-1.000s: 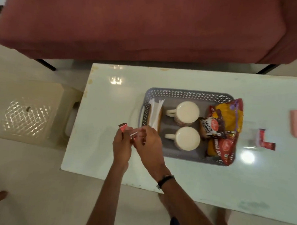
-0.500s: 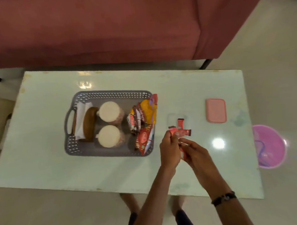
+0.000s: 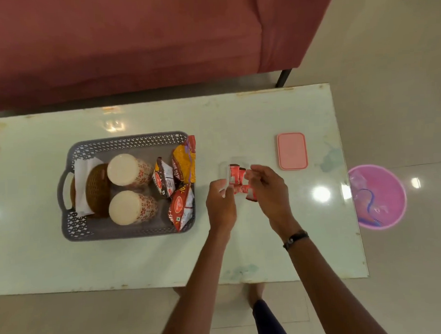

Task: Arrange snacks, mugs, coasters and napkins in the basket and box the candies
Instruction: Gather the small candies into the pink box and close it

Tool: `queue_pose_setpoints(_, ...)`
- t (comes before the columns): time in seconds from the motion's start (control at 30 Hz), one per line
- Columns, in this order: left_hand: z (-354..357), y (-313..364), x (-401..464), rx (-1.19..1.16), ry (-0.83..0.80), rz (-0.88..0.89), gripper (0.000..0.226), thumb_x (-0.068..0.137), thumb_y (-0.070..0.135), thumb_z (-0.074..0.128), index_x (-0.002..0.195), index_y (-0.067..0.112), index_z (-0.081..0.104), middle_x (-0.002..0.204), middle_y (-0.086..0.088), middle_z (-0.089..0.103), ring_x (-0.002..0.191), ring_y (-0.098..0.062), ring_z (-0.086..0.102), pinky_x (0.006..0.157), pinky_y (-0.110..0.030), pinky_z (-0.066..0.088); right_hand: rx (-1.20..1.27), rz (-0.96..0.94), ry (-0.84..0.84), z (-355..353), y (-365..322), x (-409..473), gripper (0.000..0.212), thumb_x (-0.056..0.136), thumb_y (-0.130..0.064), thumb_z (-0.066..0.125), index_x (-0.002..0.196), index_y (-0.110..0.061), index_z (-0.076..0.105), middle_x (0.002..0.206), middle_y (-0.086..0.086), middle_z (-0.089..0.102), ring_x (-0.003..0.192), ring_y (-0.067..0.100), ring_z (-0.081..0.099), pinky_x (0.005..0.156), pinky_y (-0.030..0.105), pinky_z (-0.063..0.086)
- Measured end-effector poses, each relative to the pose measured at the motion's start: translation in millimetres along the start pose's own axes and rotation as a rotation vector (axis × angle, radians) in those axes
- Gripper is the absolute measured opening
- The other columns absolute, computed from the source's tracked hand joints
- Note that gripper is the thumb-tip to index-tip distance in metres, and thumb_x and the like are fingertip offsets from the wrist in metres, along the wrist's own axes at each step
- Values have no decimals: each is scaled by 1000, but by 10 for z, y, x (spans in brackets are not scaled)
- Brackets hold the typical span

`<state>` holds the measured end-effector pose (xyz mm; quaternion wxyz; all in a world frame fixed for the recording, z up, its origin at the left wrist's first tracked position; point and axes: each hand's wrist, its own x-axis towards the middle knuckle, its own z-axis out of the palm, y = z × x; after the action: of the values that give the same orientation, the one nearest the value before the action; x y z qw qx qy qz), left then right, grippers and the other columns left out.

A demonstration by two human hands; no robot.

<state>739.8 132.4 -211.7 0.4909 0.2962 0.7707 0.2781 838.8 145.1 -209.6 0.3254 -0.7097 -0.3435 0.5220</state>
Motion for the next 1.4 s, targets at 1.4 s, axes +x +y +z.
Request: queue_pose_setpoints(1.4, 13, -165, 594, -4, -217, 53, 52, 86, -7, 51, 134, 14, 48, 133, -9, 57, 121, -21, 56, 100, -41, 49, -872, -396, 224, 566, 566, 198, 38, 96, -30, 42, 132, -25, 50, 149, 14, 38, 138, 40, 30, 105, 53, 35)
